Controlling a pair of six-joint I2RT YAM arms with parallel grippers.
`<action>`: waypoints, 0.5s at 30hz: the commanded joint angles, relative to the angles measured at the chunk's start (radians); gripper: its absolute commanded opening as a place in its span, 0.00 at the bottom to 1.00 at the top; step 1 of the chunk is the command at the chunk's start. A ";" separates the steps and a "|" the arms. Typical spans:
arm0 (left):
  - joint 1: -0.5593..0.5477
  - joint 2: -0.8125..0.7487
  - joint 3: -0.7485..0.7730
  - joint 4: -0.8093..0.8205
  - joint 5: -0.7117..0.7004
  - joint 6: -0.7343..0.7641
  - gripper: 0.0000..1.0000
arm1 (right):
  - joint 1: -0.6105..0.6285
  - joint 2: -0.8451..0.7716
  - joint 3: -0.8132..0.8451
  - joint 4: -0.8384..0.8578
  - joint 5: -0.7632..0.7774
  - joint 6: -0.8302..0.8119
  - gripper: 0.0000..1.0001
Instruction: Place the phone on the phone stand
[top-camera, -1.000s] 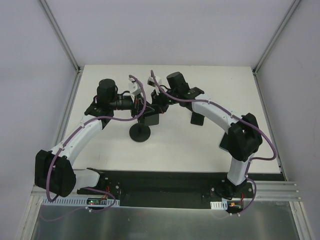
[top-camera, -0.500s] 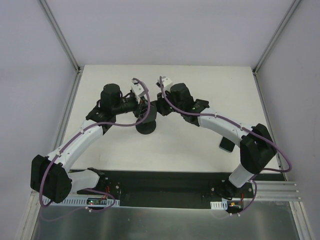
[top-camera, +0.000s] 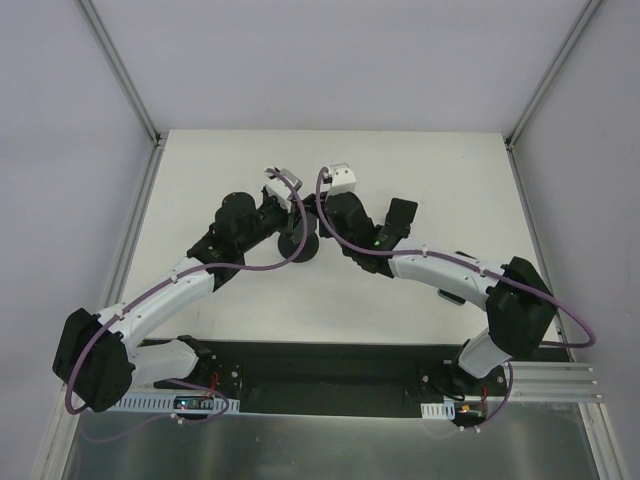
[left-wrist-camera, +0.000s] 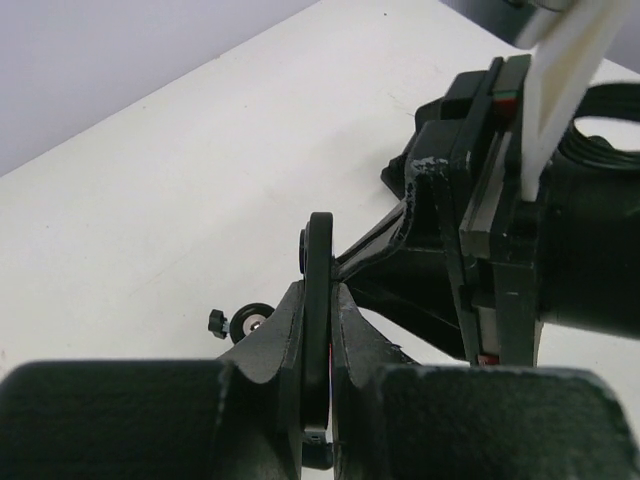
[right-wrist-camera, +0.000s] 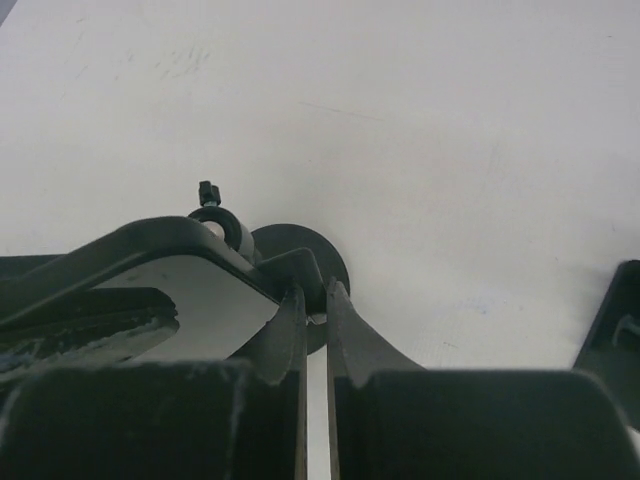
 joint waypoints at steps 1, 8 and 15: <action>0.046 0.048 -0.013 0.047 -0.405 0.039 0.00 | 0.085 -0.117 0.032 0.043 0.265 0.161 0.00; 0.045 0.063 -0.013 0.053 -0.448 0.039 0.00 | 0.129 -0.108 0.037 0.090 0.254 0.132 0.58; 0.048 0.051 -0.007 0.036 -0.453 0.025 0.00 | 0.080 -0.229 -0.071 0.198 0.210 0.020 0.70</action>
